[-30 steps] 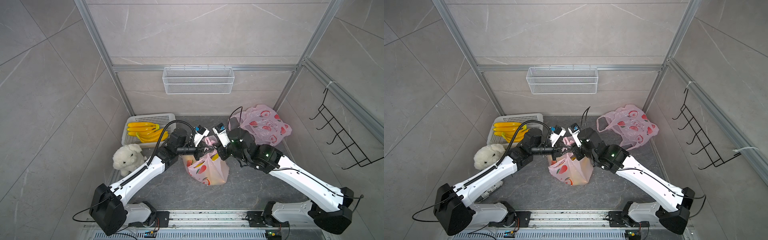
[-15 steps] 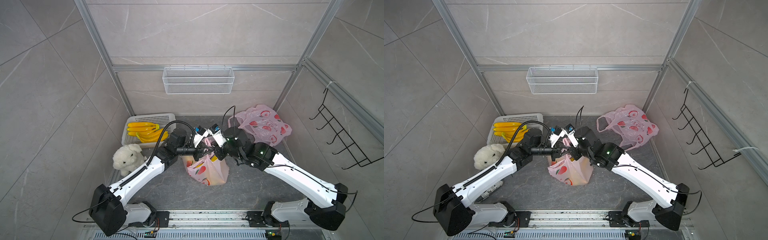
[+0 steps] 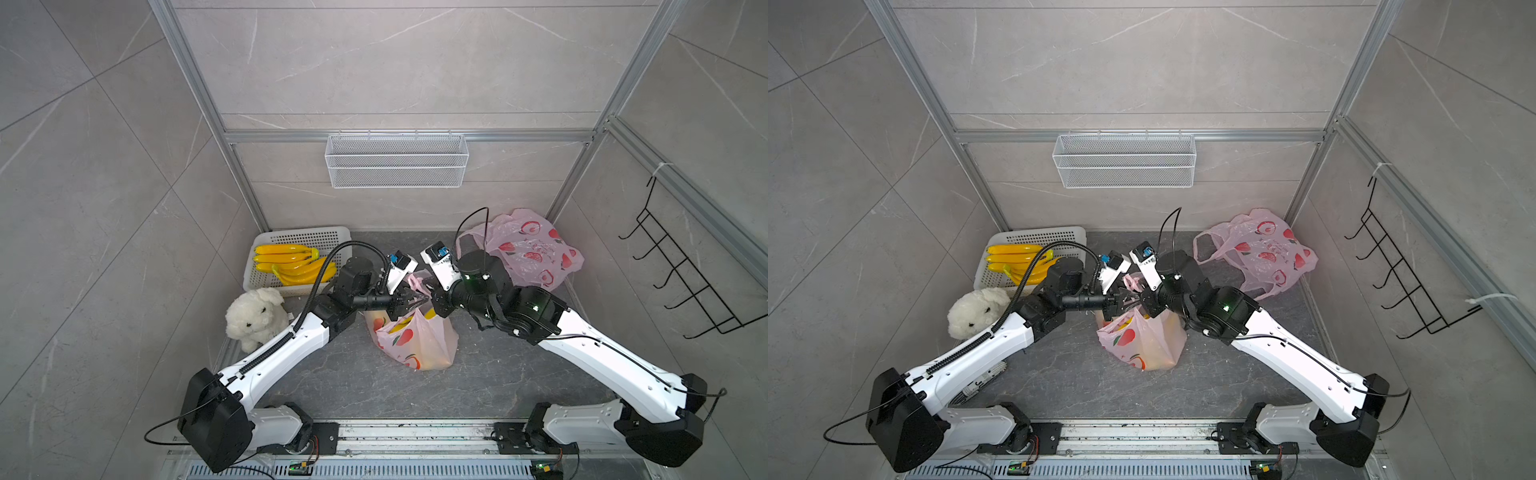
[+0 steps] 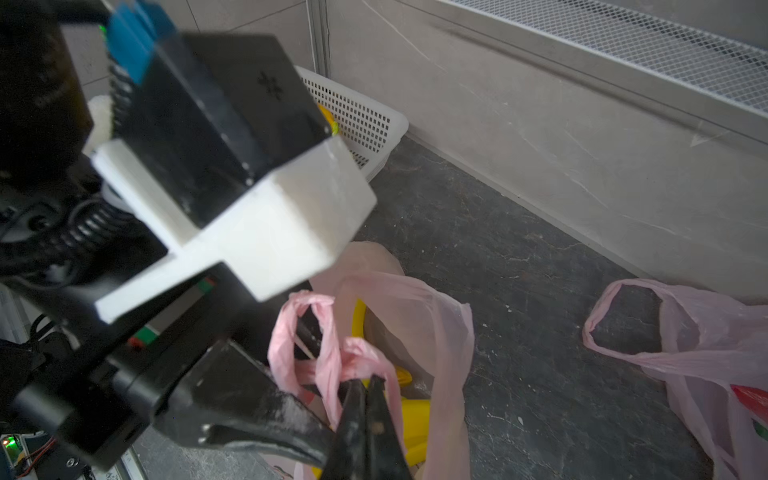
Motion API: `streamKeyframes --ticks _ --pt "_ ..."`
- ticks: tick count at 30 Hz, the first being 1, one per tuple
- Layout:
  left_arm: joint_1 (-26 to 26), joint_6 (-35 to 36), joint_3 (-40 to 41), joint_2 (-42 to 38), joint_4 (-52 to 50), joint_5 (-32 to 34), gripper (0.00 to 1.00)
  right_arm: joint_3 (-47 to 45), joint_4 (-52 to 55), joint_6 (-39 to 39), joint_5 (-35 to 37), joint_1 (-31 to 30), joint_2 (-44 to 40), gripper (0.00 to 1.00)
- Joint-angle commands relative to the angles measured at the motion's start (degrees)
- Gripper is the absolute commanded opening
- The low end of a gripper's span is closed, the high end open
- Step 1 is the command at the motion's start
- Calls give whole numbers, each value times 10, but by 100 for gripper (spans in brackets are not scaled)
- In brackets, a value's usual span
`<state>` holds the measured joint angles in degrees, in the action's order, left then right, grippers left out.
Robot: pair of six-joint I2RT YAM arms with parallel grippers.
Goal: Place the banana into a plastic bag & tie a knot
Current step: Cross the plastic bag at the center of the board.
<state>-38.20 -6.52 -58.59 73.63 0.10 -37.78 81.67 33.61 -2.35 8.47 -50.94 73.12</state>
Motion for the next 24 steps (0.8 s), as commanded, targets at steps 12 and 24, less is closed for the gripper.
streamKeyframes --ticks 12,24 --pt "2 14 18 -24 38 -12 9 -8 19 23 9 2 -8 27" --pt "2 27 21 -32 34 -18 5 -22 31 35 -25 6 4 31"
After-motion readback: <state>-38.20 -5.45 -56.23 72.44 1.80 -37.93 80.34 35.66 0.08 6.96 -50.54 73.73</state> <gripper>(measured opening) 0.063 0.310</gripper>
